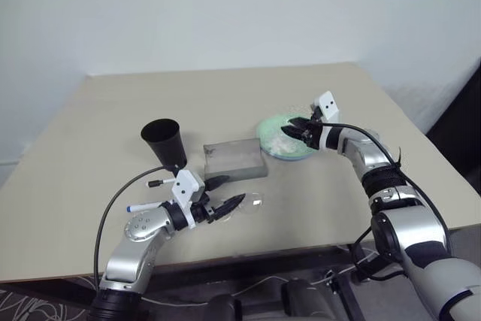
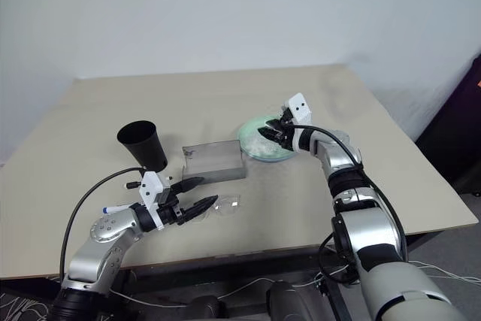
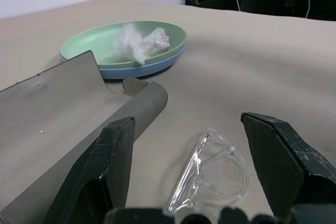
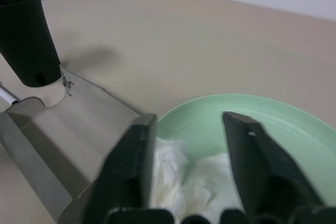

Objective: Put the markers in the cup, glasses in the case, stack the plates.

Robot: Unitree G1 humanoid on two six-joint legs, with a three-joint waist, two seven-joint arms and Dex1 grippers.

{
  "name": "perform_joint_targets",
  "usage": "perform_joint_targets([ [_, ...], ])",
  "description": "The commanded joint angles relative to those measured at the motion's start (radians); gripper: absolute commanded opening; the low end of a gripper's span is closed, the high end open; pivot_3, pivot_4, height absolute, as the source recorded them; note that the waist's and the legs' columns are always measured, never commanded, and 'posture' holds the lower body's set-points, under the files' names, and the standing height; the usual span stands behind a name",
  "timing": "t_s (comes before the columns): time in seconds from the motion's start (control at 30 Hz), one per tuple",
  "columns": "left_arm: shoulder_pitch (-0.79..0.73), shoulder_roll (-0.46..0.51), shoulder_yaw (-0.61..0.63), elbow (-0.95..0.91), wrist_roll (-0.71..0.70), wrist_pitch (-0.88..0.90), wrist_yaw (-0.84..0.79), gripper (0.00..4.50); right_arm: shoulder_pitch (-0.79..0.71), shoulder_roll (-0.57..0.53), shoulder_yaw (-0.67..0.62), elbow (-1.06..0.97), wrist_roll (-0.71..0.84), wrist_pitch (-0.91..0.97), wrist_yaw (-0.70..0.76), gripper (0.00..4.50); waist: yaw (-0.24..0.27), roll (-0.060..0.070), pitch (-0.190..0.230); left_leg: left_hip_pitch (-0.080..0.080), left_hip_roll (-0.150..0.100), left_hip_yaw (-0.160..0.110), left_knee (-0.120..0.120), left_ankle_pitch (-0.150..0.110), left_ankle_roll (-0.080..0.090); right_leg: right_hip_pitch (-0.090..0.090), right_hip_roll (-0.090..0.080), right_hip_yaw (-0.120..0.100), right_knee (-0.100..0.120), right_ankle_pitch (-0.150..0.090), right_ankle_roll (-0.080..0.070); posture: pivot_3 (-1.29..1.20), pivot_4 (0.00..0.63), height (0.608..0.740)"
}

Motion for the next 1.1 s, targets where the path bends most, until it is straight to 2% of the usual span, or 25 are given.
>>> perform_joint_targets([
  [0.03,-0.021,-0.001,0.004,-0.019,0.001,-0.023,0.001,3.44,-0.030,-0.011,-0.014,-0.024,-0.001,-0.046,0.020,2.63,0.000,0.000,0.000,0.000,0.000,0.000,0.000,0.000,0.000,0.000,0.000,0.000,0.000,0.000,0.000,0.00,0.000,0.737],
  [0.17,-0.033,0.012,0.011,-0.009,0.001,-0.022,-0.010,3.44,0.016,-0.029,-0.015,-0.103,0.032,-0.045,0.128,2.63,0.001,0.000,0.000,0.000,0.000,0.000,0.000,0.000,0.000,0.000,0.000,0.000,0.000,0.000,0.000,0.00,0.000,0.737],
  [0.33,-0.069,0.061,0.031,0.022,-0.010,-0.015,-0.057,3.44,0.125,-0.061,0.020,-0.307,0.078,0.028,0.304,2.63,0.001,0.000,0.000,0.000,0.000,-0.001,0.000,0.000,0.000,0.000,0.000,-0.001,0.000,0.000,0.000,0.00,0.000,0.737],
  [0.47,-0.110,0.147,0.031,0.044,-0.057,0.046,-0.174,3.44,0.235,-0.100,0.082,-0.495,0.098,0.101,0.415,2.63,0.001,0.000,0.000,0.000,0.000,-0.001,0.000,0.000,0.000,0.000,0.000,-0.001,0.000,0.000,0.000,0.00,0.000,0.737],
  [0.63,-0.172,0.248,-0.012,0.094,-0.055,0.089,-0.328,3.44,0.311,-0.119,0.133,-0.609,0.087,0.120,0.447,2.63,0.000,0.001,0.000,0.001,0.001,0.000,0.001,0.000,0.000,0.000,0.001,-0.001,0.001,0.000,0.000,0.00,0.000,0.737],
  [0.8,-0.263,0.304,-0.088,0.186,0.000,0.065,-0.461,3.44,0.337,-0.105,0.145,-0.642,0.087,0.123,0.419,2.63,0.001,0.001,0.000,0.000,0.000,0.000,0.001,0.000,0.000,0.000,0.001,-0.001,0.001,0.000,0.000,0.00,0.000,0.737],
  [0.93,-0.375,0.303,-0.172,0.311,0.086,0.009,-0.547,3.44,0.355,-0.090,0.148,-0.661,0.091,0.114,0.399,2.63,0.003,0.000,0.000,0.000,0.000,-0.001,0.001,0.000,0.000,0.000,0.000,-0.001,0.001,0.000,0.000,0.00,0.000,0.737],
  [1.1,-0.511,0.257,-0.226,0.471,0.150,-0.079,-0.611,3.44,0.379,-0.081,0.147,-0.678,0.090,0.109,0.368,2.63,0.003,0.000,0.000,-0.001,0.000,-0.001,0.001,0.000,0.000,0.000,0.000,-0.001,0.000,0.000,0.000,0.00,0.000,0.737],
])
